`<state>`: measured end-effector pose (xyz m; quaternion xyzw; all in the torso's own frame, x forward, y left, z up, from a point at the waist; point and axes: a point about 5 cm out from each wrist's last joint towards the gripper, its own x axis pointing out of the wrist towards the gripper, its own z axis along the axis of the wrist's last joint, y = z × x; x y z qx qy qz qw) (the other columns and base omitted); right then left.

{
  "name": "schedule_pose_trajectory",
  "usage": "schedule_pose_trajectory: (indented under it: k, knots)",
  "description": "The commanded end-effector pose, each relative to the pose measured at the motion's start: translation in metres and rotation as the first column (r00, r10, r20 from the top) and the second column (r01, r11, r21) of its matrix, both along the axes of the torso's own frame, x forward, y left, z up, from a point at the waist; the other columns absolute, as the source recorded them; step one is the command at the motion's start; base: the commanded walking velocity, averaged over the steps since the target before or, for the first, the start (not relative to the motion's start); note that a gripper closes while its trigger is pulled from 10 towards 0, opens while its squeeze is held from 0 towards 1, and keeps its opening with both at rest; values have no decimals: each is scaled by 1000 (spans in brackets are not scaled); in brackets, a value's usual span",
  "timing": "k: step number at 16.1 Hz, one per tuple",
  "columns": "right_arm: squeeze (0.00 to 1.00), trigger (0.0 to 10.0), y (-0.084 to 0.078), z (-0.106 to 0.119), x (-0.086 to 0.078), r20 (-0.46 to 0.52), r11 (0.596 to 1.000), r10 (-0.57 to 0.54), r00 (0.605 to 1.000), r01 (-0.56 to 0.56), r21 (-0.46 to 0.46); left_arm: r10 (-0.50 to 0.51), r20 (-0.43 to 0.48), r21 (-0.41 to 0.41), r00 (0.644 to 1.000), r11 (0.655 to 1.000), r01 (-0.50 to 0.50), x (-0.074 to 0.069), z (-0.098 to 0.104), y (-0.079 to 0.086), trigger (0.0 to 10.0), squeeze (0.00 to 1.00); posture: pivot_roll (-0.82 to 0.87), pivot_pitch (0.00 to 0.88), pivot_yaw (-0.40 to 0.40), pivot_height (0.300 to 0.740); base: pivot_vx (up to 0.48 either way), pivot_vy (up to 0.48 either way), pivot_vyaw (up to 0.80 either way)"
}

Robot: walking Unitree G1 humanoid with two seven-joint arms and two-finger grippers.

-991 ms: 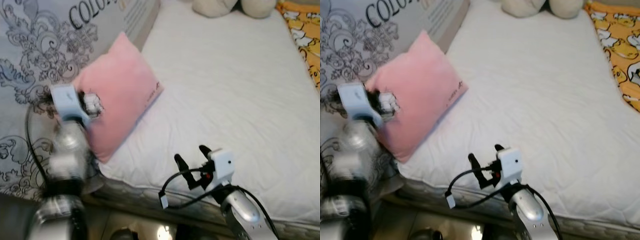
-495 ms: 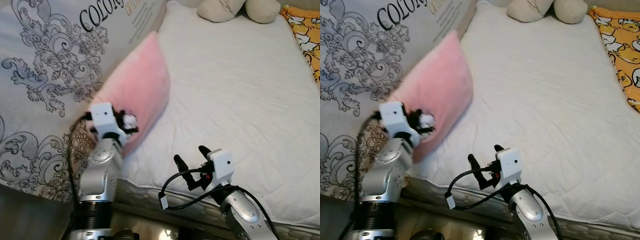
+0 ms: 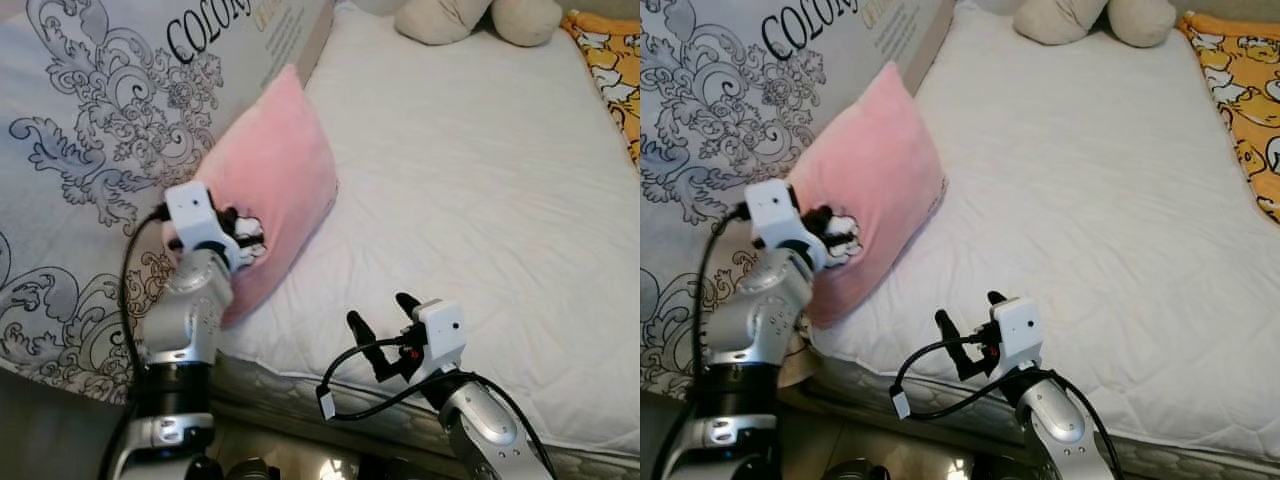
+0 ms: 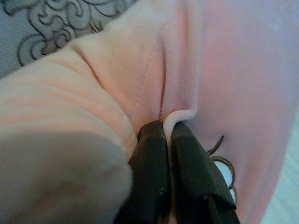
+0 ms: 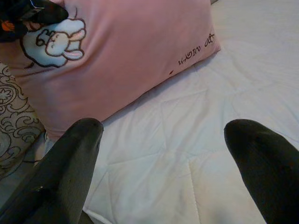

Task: Clean up the room

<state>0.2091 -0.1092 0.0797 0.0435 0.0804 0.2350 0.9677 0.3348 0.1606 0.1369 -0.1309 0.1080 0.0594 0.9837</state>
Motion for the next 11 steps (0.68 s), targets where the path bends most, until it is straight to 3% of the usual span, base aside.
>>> schedule_pose_trajectory:
  k: [1,5,7,8,9,10,11]
  knots:
    - [0,10000,0,0,-1,2,1000,2,1000,-2,3,20,-64,25,998,1000,-19,0,-10,2,10000,0,-24,96,36,740,0,0,0]
    - [0,10000,0,0,-3,1,1000,2,1000,-2,5,84,34,229,996,969,-90,17,11,31,10000,0,-24,98,34,740,0,0,0]
    - [0,10000,0,1,-2,2,1000,4,1000,-4,5,122,136,330,983,930,-161,34,38,56,10000,0,-24,98,30,740,0,0,0]
    - [0,10000,0,1,-2,2,1000,4,1000,-4,5,129,154,341,980,924,-175,37,43,60,10000,0,-26,98,28,740,0,0,0]
    - [0,10000,0,1,-2,3,1000,5,1000,-5,4,132,223,401,966,891,-214,43,60,71,10000,278,-26,98,28,740,0,0,0]
    - [0,10000,-1,1,-2,3,1000,4,1000,-4,3,120,260,431,958,873,-226,45,69,75,10000,1000,-26,98,28,740,0,0,0]
    - [0,10000,-1,1,-2,3,1000,2,1000,-2,2,97,294,460,951,858,-230,47,78,76,10000,1000,-30,97,30,740,0,0,0]
